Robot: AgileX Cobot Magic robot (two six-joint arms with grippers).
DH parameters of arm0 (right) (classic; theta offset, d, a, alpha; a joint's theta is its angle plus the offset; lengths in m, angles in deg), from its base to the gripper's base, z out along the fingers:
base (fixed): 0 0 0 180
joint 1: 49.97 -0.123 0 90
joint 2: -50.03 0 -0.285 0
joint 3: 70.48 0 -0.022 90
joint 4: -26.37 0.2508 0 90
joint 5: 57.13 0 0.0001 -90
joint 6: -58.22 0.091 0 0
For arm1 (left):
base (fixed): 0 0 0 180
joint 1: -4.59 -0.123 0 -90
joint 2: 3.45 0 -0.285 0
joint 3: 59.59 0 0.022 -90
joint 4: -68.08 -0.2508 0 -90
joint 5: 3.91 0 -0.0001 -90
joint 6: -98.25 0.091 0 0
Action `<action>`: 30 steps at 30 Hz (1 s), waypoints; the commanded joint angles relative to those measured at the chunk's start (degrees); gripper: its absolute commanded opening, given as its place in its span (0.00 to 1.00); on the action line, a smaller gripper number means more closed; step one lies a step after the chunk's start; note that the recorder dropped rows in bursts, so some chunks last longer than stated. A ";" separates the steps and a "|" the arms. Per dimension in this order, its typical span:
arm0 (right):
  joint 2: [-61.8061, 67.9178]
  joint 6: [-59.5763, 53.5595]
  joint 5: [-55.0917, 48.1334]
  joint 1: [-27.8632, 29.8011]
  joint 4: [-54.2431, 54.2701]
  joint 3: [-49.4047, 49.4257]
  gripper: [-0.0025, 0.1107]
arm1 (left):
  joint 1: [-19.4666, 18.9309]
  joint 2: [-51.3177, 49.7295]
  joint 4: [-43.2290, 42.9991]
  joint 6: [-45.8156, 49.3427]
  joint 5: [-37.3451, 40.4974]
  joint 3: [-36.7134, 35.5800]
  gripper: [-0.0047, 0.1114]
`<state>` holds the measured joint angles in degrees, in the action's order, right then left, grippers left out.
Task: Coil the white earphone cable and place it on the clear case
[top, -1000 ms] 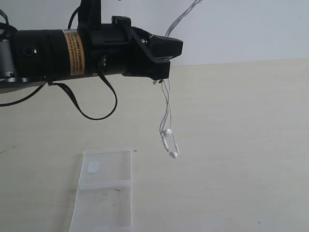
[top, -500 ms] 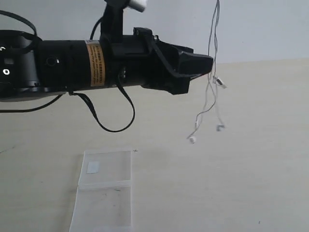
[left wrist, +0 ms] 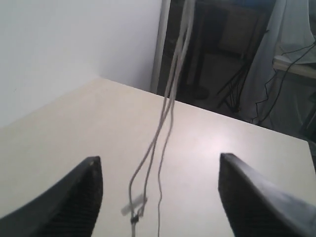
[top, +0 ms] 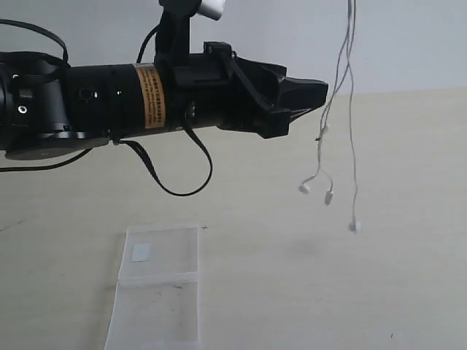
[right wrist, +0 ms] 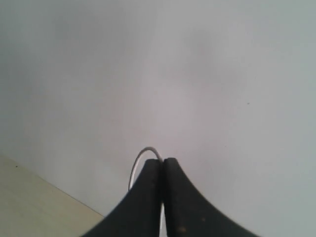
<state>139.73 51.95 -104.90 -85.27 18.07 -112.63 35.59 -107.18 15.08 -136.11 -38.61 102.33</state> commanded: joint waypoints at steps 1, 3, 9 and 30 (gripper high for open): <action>-0.04 -0.24 0.54 -0.04 0.48 0.12 0.02 | 0.37 -0.01 1.17 0.47 -2.94 0.42 0.60; -0.04 -0.24 0.54 -0.04 0.86 0.12 0.02 | 0.37 -0.10 1.17 0.76 -3.81 1.32 0.60; 0.05 -0.24 0.41 -0.04 2.33 0.12 0.02 | 0.37 -0.67 -1.97 -2.71 -3.75 4.34 0.34; -3.62 7.59 -22.19 -0.04 -20.20 0.89 0.02 | 0.37 7.58 -20.64 -18.08 9.07 4.34 0.04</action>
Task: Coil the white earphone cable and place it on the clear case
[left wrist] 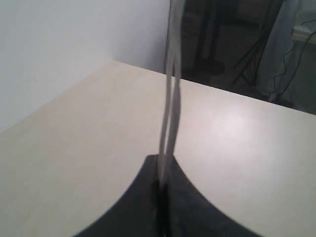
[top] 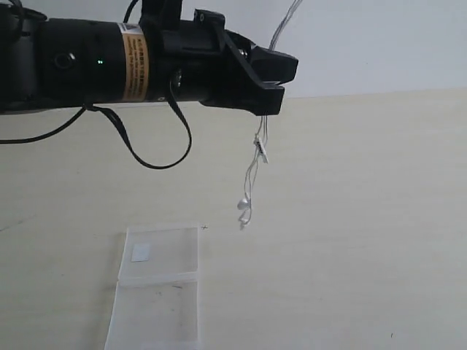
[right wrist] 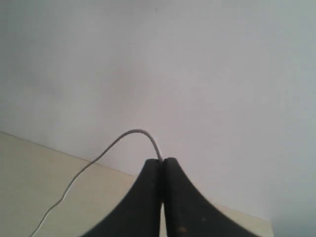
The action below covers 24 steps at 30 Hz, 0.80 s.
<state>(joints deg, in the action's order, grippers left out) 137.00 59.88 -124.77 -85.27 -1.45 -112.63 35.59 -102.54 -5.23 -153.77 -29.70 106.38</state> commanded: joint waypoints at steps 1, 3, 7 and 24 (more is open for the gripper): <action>-1.74 -0.34 -2.33 -0.04 -0.56 2.06 0.02 | 0.37 4.45 -1.40 -0.42 0.50 0.29 0.04; -2.81 -0.34 -2.33 -0.04 -0.56 3.61 0.02 | 0.26 6.53 -2.01 -0.54 2.63 0.29 0.04; -6.60 0.08 -2.33 -0.04 -1.52 9.30 0.02 | 0.26 11.80 -8.27 -5.61 9.62 0.29 0.04; -38.70 24.28 7.73 -0.04 2.62 69.23 0.02 | 0.26 15.66 -22.55 -25.82 9.22 0.29 0.04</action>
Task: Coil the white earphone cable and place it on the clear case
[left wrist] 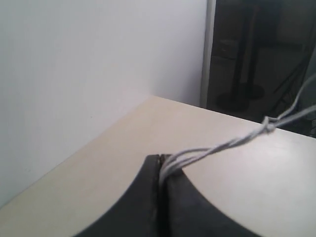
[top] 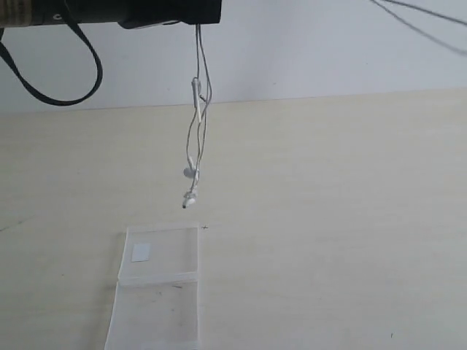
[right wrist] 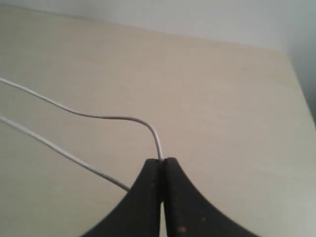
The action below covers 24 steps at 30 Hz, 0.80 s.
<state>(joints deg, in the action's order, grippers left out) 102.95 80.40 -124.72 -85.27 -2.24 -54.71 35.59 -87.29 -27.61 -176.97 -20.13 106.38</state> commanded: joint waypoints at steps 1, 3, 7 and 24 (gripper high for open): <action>-5.65 3.83 10.82 -0.04 5.67 14.85 0.02 | 0.26 0.40 -0.16 -2.60 -0.93 0.29 0.04; -6.05 3.83 17.71 -0.04 10.29 20.97 0.02 | 0.26 0.40 -0.16 -2.95 -2.46 0.29 0.04; -4.62 3.69 46.90 -0.04 13.21 35.57 0.02 | 0.26 0.40 -0.16 -5.64 -4.43 0.29 0.04; 18.54 5.47 93.25 -0.04 7.04 42.13 0.58 | 0.26 0.40 4.27 -5.64 0.95 0.29 0.04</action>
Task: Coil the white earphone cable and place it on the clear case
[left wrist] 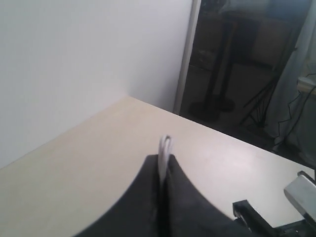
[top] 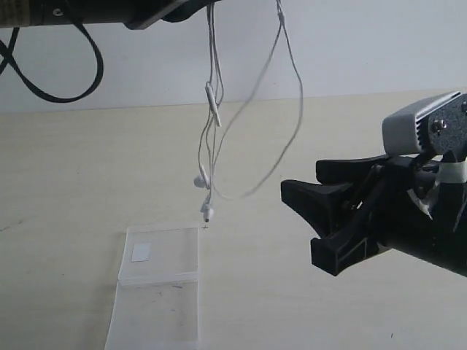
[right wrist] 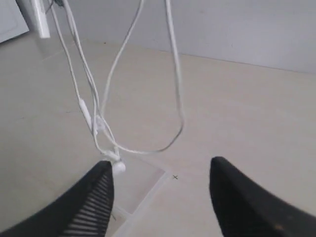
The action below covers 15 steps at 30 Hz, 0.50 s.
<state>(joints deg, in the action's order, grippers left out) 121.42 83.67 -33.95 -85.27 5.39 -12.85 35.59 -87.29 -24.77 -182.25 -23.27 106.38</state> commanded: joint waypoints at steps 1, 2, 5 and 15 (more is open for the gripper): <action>-0.16 2.21 2.60 -0.04 -0.59 0.27 0.59 | 0.26 0.40 1.59 -0.36 4.76 0.29 0.04; -0.31 2.21 2.84 -0.04 -0.59 0.27 0.60 | 0.26 0.40 1.74 -0.36 4.93 0.29 0.04; -0.46 2.21 6.40 -0.04 -0.69 0.27 0.61 | 0.26 0.40 1.74 -0.36 4.93 0.29 0.04; -0.34 -8.14 14.97 -0.04 -0.35 0.27 0.71 | 0.26 0.40 -0.88 -0.36 3.56 0.29 0.04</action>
<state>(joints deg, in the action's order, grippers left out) 121.31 79.07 -21.60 -85.27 5.27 -12.85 35.59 -87.29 -24.71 -182.25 -19.61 106.38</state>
